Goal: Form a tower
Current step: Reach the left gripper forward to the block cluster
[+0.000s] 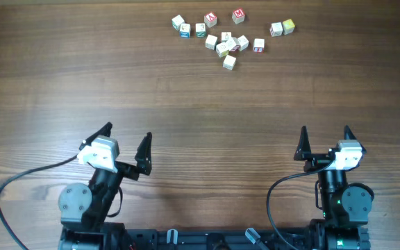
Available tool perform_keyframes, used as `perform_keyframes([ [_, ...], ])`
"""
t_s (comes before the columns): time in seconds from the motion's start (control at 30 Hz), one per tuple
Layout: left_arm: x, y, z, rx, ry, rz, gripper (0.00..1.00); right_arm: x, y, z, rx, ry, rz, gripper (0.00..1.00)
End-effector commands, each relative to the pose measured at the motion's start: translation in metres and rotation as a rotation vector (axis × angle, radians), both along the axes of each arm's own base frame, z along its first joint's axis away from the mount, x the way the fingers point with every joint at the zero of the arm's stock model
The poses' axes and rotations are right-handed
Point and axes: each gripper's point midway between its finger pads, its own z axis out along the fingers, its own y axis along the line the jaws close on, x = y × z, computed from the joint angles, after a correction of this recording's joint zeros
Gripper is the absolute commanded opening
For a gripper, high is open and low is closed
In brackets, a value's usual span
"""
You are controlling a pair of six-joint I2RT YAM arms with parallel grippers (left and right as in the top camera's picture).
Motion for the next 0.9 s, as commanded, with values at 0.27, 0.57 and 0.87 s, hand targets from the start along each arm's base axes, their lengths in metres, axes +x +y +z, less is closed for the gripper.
perform_keyframes([
  [0.27, -0.006, -0.053, 0.044, -0.099, 0.143, -0.323, 1.00, 0.000, 0.004, 0.000, 0.020, 0.000, 0.021, 1.00],
  [0.57, -0.009, -0.060, 0.025, -0.221, 0.303, -0.352, 1.00, 0.000, 0.004, 0.000, 0.020, 0.000, 0.021, 1.00],
  [0.87, 0.038, -0.063, 0.057, -0.255, 0.409, -0.326, 1.00, 0.000, 0.004, 0.000, 0.020, 0.000, 0.021, 1.00],
])
